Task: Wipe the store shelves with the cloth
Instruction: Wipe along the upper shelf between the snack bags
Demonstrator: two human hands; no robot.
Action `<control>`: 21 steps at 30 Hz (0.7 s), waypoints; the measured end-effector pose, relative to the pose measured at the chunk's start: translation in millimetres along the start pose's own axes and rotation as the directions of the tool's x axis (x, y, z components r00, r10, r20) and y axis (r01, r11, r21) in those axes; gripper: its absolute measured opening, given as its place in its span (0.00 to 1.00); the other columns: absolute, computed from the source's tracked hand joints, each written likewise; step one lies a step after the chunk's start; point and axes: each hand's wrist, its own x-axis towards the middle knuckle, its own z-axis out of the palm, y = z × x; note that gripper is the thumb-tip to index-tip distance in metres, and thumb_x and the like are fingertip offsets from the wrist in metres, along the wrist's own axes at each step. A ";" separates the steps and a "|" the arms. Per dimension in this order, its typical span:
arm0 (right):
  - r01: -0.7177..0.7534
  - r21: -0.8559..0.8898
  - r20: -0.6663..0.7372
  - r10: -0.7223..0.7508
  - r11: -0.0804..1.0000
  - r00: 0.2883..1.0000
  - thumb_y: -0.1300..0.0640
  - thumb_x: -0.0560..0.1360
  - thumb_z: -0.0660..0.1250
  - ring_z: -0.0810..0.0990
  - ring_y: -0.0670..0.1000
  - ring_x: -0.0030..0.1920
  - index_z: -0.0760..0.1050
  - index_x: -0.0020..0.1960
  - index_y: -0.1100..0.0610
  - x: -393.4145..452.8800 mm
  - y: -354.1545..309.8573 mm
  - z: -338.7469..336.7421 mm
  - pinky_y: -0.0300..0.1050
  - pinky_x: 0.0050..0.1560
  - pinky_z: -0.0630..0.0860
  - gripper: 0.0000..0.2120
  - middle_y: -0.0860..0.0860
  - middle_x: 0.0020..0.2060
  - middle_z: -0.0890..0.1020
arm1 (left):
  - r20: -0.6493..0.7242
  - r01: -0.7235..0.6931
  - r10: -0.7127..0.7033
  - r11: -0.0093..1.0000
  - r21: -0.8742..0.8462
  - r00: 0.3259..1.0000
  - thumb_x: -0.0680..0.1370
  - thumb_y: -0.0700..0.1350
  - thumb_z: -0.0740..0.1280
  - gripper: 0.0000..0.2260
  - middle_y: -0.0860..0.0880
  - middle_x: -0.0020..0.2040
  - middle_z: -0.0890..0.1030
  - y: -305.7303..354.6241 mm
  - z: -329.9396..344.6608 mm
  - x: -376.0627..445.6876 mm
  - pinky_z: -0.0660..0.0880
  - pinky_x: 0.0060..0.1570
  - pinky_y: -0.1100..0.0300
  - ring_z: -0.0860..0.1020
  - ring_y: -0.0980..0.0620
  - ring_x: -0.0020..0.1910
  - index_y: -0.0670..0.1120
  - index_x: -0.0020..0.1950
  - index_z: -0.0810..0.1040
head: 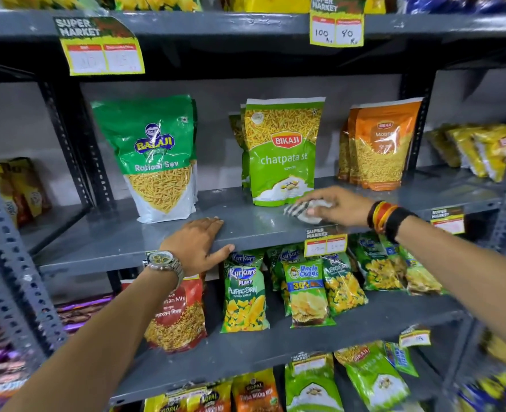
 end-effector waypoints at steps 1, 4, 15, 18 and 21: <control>-0.039 0.011 -0.061 0.040 0.999 0.997 0.56 0.79 0.64 0.74 0.51 0.64 0.76 0.65 0.50 3.6 7.6 -10.9 0.42 0.60 0.70 0.15 0.47 0.63 0.77 | -0.001 -0.002 0.002 1.000 0.000 1.000 0.78 0.71 0.49 0.39 0.42 0.72 0.74 1.2 -1.1 1.1 0.69 0.71 0.48 0.73 0.42 0.69 0.43 0.76 0.66; -0.109 -0.015 -0.147 0.106 0.994 0.983 0.56 0.79 0.64 0.76 0.55 0.63 0.77 0.61 0.45 21.8 33.6 -34.1 0.45 0.57 0.71 0.13 0.50 0.63 0.79 | -0.024 -0.023 0.024 1.000 0.019 0.999 0.79 0.71 0.49 0.37 0.43 0.72 0.74 13.6 -6.2 7.9 0.71 0.68 0.47 0.74 0.42 0.68 0.45 0.77 0.65; -0.007 -0.152 0.043 0.014 0.988 0.999 0.55 0.78 0.65 0.71 0.55 0.69 0.76 0.64 0.49 91.2 118.8 -26.8 0.49 0.66 0.69 0.15 0.53 0.69 0.74 | -0.017 -0.086 0.086 0.996 0.011 0.996 0.80 0.67 0.56 0.32 0.42 0.68 0.77 102.7 10.2 89.0 0.72 0.65 0.48 0.75 0.42 0.65 0.44 0.74 0.69; 0.040 -0.133 0.046 -0.034 0.990 0.998 0.54 0.79 0.64 0.72 0.55 0.68 0.75 0.65 0.49 98.8 140.7 -22.6 0.47 0.64 0.68 0.15 0.54 0.68 0.75 | -0.033 -0.059 0.058 0.998 -0.014 0.998 0.80 0.66 0.56 0.31 0.43 0.68 0.77 110.6 16.1 94.1 0.71 0.67 0.48 0.74 0.43 0.66 0.44 0.73 0.69; 0.070 -0.108 0.070 -0.062 0.992 0.996 0.52 0.78 0.64 0.73 0.56 0.68 0.75 0.65 0.47 100.6 147.1 -23.3 0.49 0.65 0.70 0.15 0.54 0.68 0.75 | -0.051 -0.043 0.041 0.999 -0.027 0.998 0.81 0.66 0.57 0.31 0.43 0.71 0.74 111.4 17.0 90.8 0.67 0.70 0.51 0.72 0.44 0.69 0.44 0.75 0.69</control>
